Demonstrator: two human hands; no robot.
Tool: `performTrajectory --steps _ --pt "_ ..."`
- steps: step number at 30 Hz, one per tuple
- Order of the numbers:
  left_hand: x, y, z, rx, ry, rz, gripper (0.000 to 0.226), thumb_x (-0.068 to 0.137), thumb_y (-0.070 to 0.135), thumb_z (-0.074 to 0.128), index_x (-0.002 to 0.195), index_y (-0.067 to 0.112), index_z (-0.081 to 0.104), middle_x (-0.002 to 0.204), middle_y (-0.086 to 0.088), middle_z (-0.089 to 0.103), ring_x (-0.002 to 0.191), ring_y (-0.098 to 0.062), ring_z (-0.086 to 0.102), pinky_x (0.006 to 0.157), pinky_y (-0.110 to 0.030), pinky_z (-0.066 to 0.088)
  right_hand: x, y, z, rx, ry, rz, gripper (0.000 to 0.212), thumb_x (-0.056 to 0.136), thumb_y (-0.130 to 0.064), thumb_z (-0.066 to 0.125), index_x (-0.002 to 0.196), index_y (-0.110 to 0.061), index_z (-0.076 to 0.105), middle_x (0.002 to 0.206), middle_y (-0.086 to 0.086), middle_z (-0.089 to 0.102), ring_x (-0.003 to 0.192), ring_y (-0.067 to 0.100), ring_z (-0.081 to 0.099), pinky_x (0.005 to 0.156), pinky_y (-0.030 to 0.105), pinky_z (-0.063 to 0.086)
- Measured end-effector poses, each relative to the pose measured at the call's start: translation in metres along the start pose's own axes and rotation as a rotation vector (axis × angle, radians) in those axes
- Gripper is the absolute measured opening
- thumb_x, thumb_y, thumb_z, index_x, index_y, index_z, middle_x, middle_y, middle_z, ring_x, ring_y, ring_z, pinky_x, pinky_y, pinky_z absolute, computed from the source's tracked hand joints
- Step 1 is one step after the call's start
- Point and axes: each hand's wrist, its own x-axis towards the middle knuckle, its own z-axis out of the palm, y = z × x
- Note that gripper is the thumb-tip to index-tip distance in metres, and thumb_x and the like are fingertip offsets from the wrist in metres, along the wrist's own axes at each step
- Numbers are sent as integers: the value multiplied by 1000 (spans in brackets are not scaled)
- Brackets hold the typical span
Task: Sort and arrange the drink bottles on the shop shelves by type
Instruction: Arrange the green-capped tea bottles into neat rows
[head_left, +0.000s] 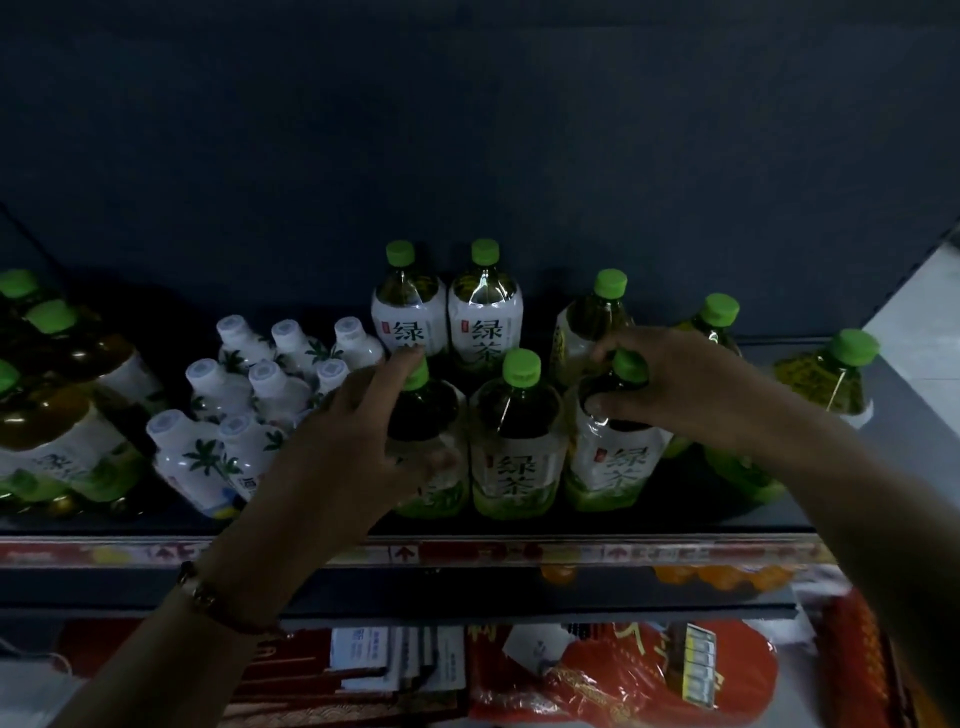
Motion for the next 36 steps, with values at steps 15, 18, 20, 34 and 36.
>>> performTrajectory --steps 15,18,20,34,36 --pt "195 -45 -29 109 -101 -8 42 97 37 59 136 22 57 140 -5 57 123 -26 55 94 -27 40 171 -68 6 -203 -51 -62 51 94 -35 60 138 -13 46 139 11 51 119 27 52 85 26 38" --pt "182 -48 -28 17 -80 27 43 95 39 62 135 22 59 136 -3 60 119 -21 57 90 -26 42 162 -54 3 -196 -36 -114 41 94 -35 61 129 -16 52 125 7 56 100 18 50 79 26 36" --pt "168 -44 -27 -42 -100 77 43 95 37 63 135 21 59 136 -1 60 118 -15 57 90 -23 41 150 -49 0 -202 -54 -161 35 93 -34 62 122 -15 56 113 3 58 94 16 52 76 26 36" --pt "109 -28 -36 -377 -224 38 43 98 45 51 140 36 53 139 18 53 108 27 46 91 -1 38 106 -37 1 -110 -63 -236 32 87 -40 70 112 -21 65 91 -10 64 82 4 59 65 18 42" --pt "93 -24 -41 -487 -270 5 53 93 57 50 144 42 44 147 19 46 117 22 43 101 -10 37 102 -37 -2 -66 -85 -206 35 89 -46 63 116 -24 64 101 -8 66 95 10 62 77 23 46"
